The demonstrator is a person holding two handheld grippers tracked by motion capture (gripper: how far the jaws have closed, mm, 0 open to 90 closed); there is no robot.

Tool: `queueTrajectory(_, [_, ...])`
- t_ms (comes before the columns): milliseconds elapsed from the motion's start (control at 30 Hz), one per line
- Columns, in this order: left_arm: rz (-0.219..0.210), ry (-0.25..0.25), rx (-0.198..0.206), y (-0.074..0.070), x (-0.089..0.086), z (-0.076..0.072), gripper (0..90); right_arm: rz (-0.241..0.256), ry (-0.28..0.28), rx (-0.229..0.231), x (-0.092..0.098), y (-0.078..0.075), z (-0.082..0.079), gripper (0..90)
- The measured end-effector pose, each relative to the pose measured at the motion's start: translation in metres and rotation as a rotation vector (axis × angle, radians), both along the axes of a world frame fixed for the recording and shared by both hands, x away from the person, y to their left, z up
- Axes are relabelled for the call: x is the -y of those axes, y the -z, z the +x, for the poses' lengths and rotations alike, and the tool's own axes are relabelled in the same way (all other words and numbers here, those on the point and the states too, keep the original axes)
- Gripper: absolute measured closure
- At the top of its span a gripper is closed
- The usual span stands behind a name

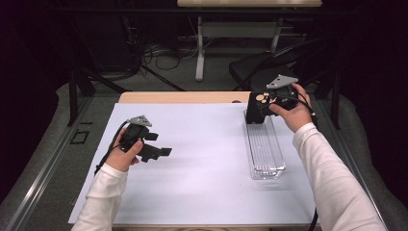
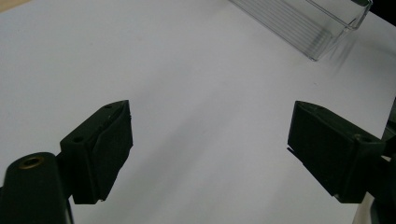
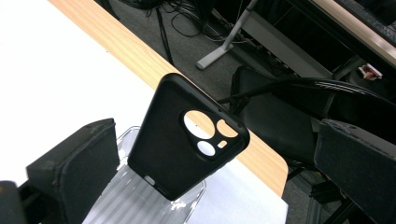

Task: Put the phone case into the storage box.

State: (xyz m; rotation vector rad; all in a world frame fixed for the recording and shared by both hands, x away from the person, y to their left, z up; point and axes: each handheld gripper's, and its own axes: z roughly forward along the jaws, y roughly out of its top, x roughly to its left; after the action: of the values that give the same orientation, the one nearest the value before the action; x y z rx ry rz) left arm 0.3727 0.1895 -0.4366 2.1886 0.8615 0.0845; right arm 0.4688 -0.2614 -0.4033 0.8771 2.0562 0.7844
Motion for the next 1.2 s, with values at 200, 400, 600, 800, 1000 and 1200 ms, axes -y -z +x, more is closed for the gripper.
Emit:
queueTrajectory(200, [-0.011,0.000,0.001,-0.001,0.000,-0.001,14.2,0.024,-0.008,-0.032,-0.003,-0.005,-0.007,0.0])
queueTrajectory(400, [-0.011,0.012,-0.008,-0.001,0.002,-0.001,14.2,0.023,-0.020,-0.043,-0.010,-0.011,-0.016,0.0])
queueTrajectory(600, [-0.017,0.018,0.001,-0.002,0.002,-0.003,14.1,0.044,-0.020,-0.063,-0.018,-0.015,-0.028,0.0])
queueTrajectory(800, [-0.025,0.019,0.000,-0.004,0.003,-0.004,11.8,0.064,-0.031,-0.075,-0.023,-0.016,-0.044,0.0])
queueTrajectory(1000, [-0.024,0.028,0.003,-0.005,0.004,-0.005,9.0,0.085,-0.049,-0.088,-0.028,-0.015,-0.060,0.0])
queueTrajectory(1200, [-0.027,0.032,0.002,-0.006,0.006,-0.005,9.1,0.116,-0.066,-0.091,-0.032,-0.015,-0.073,0.0])
